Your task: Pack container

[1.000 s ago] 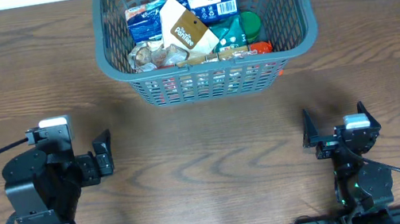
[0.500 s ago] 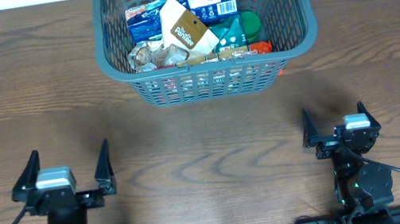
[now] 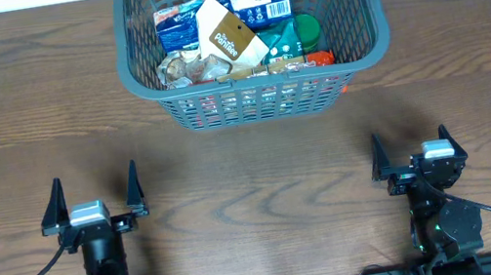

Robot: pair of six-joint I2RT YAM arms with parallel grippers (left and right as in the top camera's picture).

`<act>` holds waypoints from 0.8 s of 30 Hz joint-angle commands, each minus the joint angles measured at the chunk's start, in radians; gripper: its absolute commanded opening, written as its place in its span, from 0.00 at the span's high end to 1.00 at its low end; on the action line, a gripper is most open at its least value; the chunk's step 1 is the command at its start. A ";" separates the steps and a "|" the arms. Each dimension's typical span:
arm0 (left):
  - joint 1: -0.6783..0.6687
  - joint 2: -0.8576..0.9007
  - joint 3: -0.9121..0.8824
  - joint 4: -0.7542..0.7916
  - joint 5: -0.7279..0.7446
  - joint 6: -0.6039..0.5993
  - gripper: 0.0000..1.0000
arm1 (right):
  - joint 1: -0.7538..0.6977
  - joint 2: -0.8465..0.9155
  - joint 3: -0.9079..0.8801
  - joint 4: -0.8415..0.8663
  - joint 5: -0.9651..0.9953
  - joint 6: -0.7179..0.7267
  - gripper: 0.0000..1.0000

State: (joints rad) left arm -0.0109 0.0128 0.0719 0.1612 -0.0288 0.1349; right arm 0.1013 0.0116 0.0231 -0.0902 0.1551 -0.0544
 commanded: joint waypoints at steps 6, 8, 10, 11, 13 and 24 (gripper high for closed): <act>-0.019 -0.011 -0.068 -0.050 -0.039 -0.028 0.01 | -0.009 -0.006 -0.001 -0.004 0.013 0.016 0.01; -0.027 -0.011 -0.068 -0.072 -0.026 -0.027 0.01 | -0.009 -0.006 -0.001 -0.004 0.013 0.016 0.01; -0.031 -0.011 -0.068 -0.096 0.016 -0.011 0.01 | -0.009 -0.006 -0.001 -0.004 0.013 0.016 0.01; -0.032 -0.011 -0.068 -0.110 0.043 -0.001 0.01 | -0.009 -0.006 -0.001 -0.004 0.013 0.016 0.01; -0.032 -0.011 -0.068 -0.152 0.104 0.021 0.01 | -0.009 -0.006 -0.001 -0.004 0.013 0.016 0.01; -0.032 -0.011 -0.068 -0.213 0.189 0.058 0.02 | -0.009 -0.006 -0.001 -0.004 0.013 0.016 0.01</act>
State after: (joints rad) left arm -0.0402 0.0101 0.0147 -0.0147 0.1066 0.1741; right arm 0.1013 0.0116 0.0231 -0.0898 0.1555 -0.0544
